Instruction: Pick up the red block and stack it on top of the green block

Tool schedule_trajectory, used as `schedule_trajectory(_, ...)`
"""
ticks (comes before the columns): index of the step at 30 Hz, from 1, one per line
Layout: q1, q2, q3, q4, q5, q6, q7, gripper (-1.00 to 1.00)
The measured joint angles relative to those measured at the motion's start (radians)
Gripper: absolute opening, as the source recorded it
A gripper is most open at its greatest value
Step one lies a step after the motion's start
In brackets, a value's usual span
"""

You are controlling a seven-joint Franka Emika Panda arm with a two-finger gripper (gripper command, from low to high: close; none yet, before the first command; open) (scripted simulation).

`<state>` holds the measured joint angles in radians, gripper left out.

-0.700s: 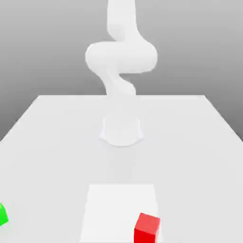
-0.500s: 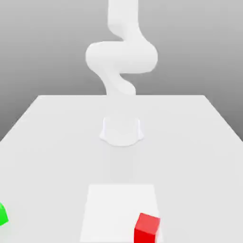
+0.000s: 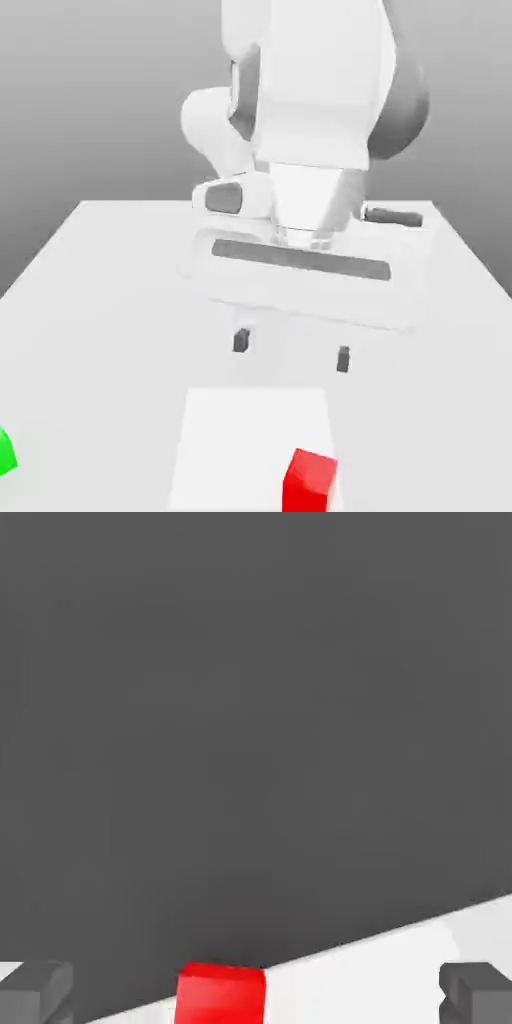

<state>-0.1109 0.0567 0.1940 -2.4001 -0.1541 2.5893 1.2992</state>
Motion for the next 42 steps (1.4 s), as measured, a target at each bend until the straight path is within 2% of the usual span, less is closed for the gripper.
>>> schedule_trajectory(5,0.014,0.17,0.009,-0.021,0.033,0.07,0.055,0.0)
schedule_trajectory(9,0.046,0.314,-0.03,-0.004,-0.008,0.178,0.098,0.0)
schedule_trajectory(10,0.056,0.345,-0.042,0.001,-0.02,0.203,0.106,-1.0)
schedule_trajectory(17,0.057,0.351,-0.043,0.002,-0.022,0.209,0.109,-1.0)
schedule_trajectory(22,0.018,0.205,-0.009,-0.019,0.048,0.085,0.063,-1.0)
schedule_trajectory(34,-0.285,0.198,-0.284,0.094,0.193,-0.033,0.139,-1.0)
schedule_trajectory(38,-0.385,0.324,-0.338,0.156,0.265,0.031,0.142,-1.0)
schedule_trajectory(39,-0.394,0.35,-0.338,0.161,0.275,0.05,0.139,1.0)
schedule_trajectory(42,-0.394,0.35,-0.338,0.161,0.275,0.05,0.139,1.0)
